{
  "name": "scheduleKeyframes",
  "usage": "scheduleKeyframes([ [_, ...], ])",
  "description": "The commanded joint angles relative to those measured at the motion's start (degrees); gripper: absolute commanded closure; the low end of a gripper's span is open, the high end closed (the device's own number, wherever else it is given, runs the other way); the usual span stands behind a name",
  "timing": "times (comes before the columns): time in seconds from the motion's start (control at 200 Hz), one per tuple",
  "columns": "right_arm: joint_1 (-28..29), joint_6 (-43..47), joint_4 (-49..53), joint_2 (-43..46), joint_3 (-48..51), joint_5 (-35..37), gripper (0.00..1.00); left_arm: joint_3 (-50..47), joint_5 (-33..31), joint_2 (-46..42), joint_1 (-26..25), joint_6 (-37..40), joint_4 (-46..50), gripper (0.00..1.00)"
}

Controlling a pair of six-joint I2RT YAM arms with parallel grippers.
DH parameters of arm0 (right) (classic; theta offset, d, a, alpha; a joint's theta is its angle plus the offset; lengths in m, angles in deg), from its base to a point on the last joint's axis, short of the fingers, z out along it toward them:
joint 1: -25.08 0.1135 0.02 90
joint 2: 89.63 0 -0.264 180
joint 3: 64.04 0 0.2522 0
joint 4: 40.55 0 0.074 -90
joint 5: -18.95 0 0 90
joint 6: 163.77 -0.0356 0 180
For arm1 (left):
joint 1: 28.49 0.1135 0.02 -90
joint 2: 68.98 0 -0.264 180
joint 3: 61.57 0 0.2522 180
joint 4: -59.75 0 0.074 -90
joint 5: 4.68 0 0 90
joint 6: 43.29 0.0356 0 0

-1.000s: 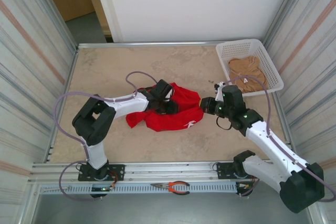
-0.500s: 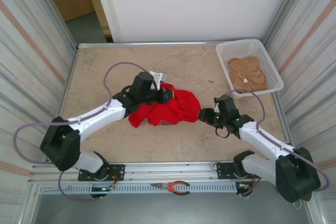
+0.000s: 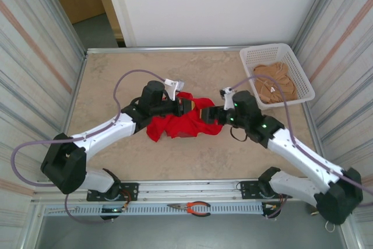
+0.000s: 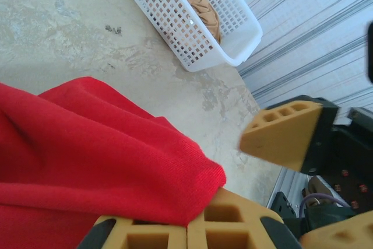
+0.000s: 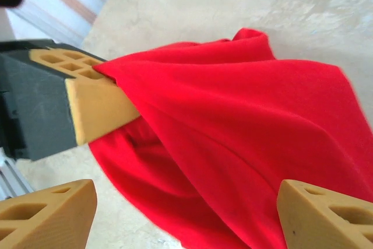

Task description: Fold the inside-out t-shirt

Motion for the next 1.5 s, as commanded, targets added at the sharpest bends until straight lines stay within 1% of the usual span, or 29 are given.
scheduleKeyframes([
  [0.0,1.38,2.34,-0.42,-6.83,-3.48,6.52,0.2,0.6,2.41,-1.3,0.09,1.11,-3.15,1.0],
  [0.03,1.0,1.86,-0.93,-8.48,-3.87,8.16,0.21,0.44,2.56,-1.45,0.14,1.06,-3.07,1.0],
  [0.07,-0.18,0.95,-1.66,-10.41,-4.01,9.36,0.25,0.22,2.7,-1.82,0.1,1.16,-3.0,1.0],
  [0.09,-1.01,0.59,-2.27,-11.24,-3.87,9.38,0.28,0.01,2.69,-2.11,0.14,1.23,-2.91,1.0],
  [0.12,-2.32,-0.03,-2.75,-12.26,-3.64,9.36,0.34,-0.25,2.45,-2.54,0.14,1.24,-2.68,1.0],
  [0.165,-4.32,-1.11,-3.75,-13.77,-2.77,8.93,0.49,-0.72,2.16,-3.43,0.16,1.48,-2.15,1.0],
  [0.215,-6.58,-1.72,-6.11,-14.88,-1.18,6.78,0.67,-1.32,1.5,-4.55,0.26,1.83,-1.86,1.0],
  [0.311,-9.75,-1.58,-9.08,-16.43,0.54,-0.72,1.0,-2.72,1.23,-5.84,1.51,1.95,-1.57,1.0],
  [0.396,-11.12,-1.37,-11.41,-14.09,1.41,-7.69,1.0,-4.36,1.38,-5.72,3.48,1.61,-1.65,1.0],
  [0.496,-12.13,-3.2,-15.6,-8.52,2.01,-18.1,1.0,-6.28,0.43,-3.98,6.18,1.96,-1.29,1.0],
  [0.541,-12.17,-4.21,-16.49,-6.15,1.87,-20.87,1.0,-6.67,0.04,-2.42,7.42,2.41,-0.6,1.0],
  [0.576,-12.27,-5.02,-17.44,-4.68,1.99,-22.67,1.0,-6.53,-0.02,-1.37,8.22,2.78,0.52,0.87],
  [0.621,-12.44,-6.16,-18.72,-3.55,2.13,-25.19,1.0,-6.31,0.08,-0.14,8.93,3.34,1.34,0.64],
  [0.661,-12.51,-6.85,-18.86,-3.12,1.93,-26.37,1.0,-6.07,-0.37,0.14,8.98,3.85,2.31,0.51],
  [0.686,-12.5,-7.06,-18.92,-3.01,1.85,-27.03,1.0,-5.97,-0.66,-0.06,8.91,4.04,2.95,0.46],
  [0.716,-12.53,-7.22,-19.07,-3.08,1.92,-27.66,1.0,-5.91,-1.22,-0.8,8.75,3.97,3.29,0.42],
  [0.787,-12.52,-7.33,-19.17,-3.45,2.26,-28.58,1.0,-6.57,-3.17,-3.85,7.49,3.66,3.46,0.38],
  [0.877,-12.62,-7.68,-19.78,-3.78,3.3,-28.6,1.0,-6.73,-7.37,-8.48,4.25,4.71,5.09,0.37],
  [0.972,-12.73,-7.94,-19.89,-3.55,4.27,-28.18,1.0,-6.93,-10.5,-11.58,-0.7,6.19,4.03,0.43],
  [1.052,-13.04,-8.11,-19.26,-3.01,4.7,-27.57,1.0,-6.41,-11.7,-11.16,-4.51,7.59,2.39,0.47],
  [1.147,-13.36,-8.29,-18.47,-2.0,5.11,-26.87,1.0,-4.86,-11.98,-7.51,-7.35,8.98,0.37,0.49],
  [1.232,-13.55,-8.47,-17.66,-1.2,5.3,-26.26,1.0,-2.94,-11.29,-3.21,-8.36,9.45,-1.66,0.48],
  [1.388,-13.79,-8.47,-16.02,0.22,5.56,-25.18,1.0,1.63,-9.85,5.06,-9.05,9.95,-2.8,0.44],
  [1.498,-14.02,-8.47,-15.19,0.95,5.65,-24.78,1.0,3.43,-8.8,9.06,-9.37,9.69,-3.76,0.43],
])
